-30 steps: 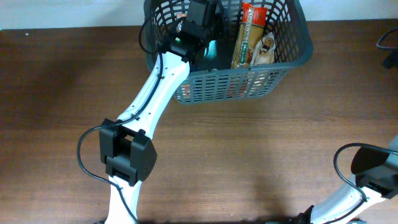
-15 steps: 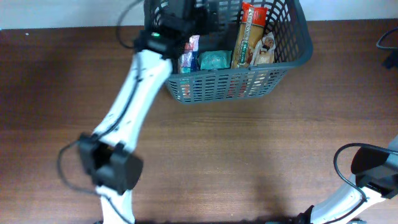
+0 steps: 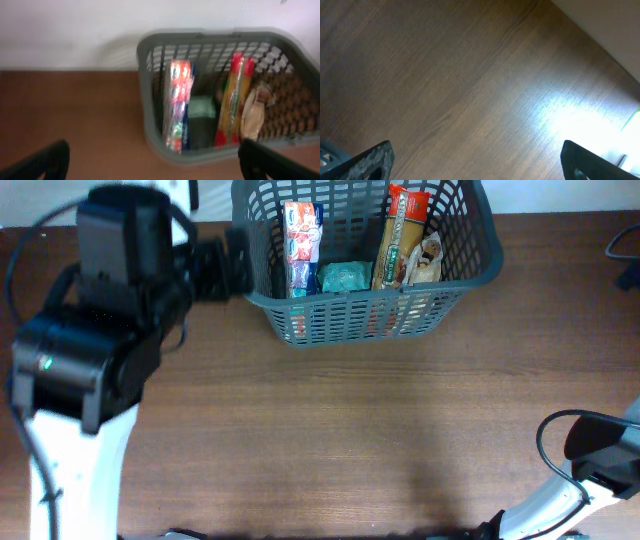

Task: Pack container

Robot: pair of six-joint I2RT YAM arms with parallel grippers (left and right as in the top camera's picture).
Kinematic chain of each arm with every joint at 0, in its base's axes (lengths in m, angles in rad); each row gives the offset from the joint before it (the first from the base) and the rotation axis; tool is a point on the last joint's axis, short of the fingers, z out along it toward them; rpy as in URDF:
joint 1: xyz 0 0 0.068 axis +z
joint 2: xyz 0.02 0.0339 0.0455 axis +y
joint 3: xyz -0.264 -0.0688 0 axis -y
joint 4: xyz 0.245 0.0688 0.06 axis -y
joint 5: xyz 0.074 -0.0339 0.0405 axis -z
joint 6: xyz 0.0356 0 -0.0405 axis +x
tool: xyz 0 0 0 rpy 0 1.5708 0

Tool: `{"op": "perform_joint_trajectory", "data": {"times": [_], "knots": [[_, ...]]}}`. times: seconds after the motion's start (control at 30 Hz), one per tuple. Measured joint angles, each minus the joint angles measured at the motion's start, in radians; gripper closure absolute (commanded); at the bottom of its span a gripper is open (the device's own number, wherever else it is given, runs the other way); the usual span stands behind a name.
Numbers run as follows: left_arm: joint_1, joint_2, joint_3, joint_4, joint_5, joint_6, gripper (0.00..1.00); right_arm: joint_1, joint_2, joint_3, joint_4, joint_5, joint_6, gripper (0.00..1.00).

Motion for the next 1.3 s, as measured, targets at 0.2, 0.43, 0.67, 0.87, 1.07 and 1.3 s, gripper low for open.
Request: {"op": "perform_joint_trajectory", "data": {"times": [0.2,0.43,0.67,0.87,1.07,1.3], "knots": [[0.000,-0.088,-0.002,-0.231,-0.003,-0.009,0.01,0.000,0.000,0.000,0.000,0.000,0.000,0.01],[0.000,-0.290,-0.006,-0.389,-0.055,-0.024,0.01,0.000,0.000,0.000,0.000,0.000,0.000,0.01],[0.000,-0.565,-0.124,-0.398,-0.060,-0.053,0.01,0.000,0.000,0.000,0.000,0.000,0.000,0.01],[0.000,-0.755,-0.212,-0.401,-0.055,-0.069,0.01,0.000,0.000,0.000,0.000,0.000,0.000,0.01],[0.000,-0.854,-0.216,-0.401,-0.055,-0.061,0.01,0.000,0.000,0.000,0.000,0.000,0.000,0.01],[0.000,-0.880,-0.306,-0.400,-0.053,0.045,0.01,0.000,0.000,0.000,0.000,0.000,0.000,0.01]]}}
